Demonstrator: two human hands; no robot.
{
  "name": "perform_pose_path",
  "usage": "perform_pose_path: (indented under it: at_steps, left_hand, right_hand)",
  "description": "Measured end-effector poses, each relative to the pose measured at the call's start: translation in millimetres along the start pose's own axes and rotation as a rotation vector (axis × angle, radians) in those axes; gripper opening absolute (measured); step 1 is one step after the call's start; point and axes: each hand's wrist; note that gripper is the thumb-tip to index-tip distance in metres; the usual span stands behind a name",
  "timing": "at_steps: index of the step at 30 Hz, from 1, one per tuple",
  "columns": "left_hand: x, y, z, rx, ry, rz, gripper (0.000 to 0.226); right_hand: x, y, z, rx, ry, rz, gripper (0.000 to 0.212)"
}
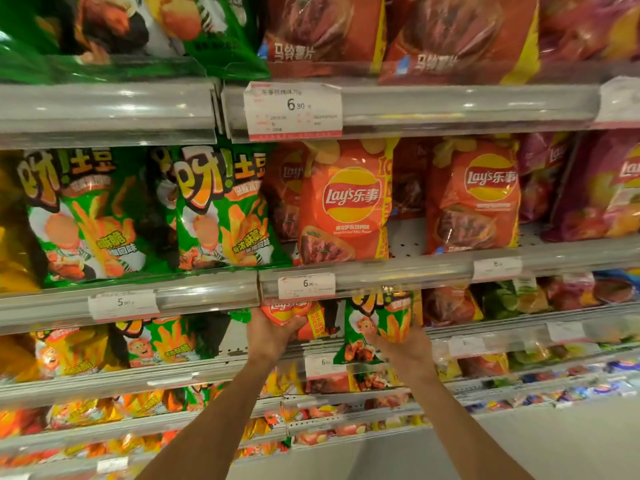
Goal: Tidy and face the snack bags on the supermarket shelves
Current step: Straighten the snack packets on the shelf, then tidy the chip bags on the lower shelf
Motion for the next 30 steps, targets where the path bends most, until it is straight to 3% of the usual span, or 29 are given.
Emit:
perform_pose_path:
  at_steps: [8,23,30]
  left_hand:
    - [-51.9,-11.8,-3.8,-0.044,0.043,0.062,0.078]
    - [-49.5,-5.1,-7.2,0.084,0.215,0.271,0.102]
    - [-16.7,-10.9,-0.4,0.09,0.125,0.345,0.067]
  right_hand:
    - [41.8,-26.7,-33.7,-0.006,0.069,-0.077,0.059]
    - [20.7,-45.8,-42.2,0.053,0.141,0.049,0.06]
    - [-9.3,-65.4,-19.9,0.092,0.232,0.159,0.068]
Point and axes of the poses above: each hand's wrist, its own y-axis towards the middle knuckle, its own x-axis out of the back of the hand, z = x × y, and after that the axes turned 6 degrees about -y, right-handed
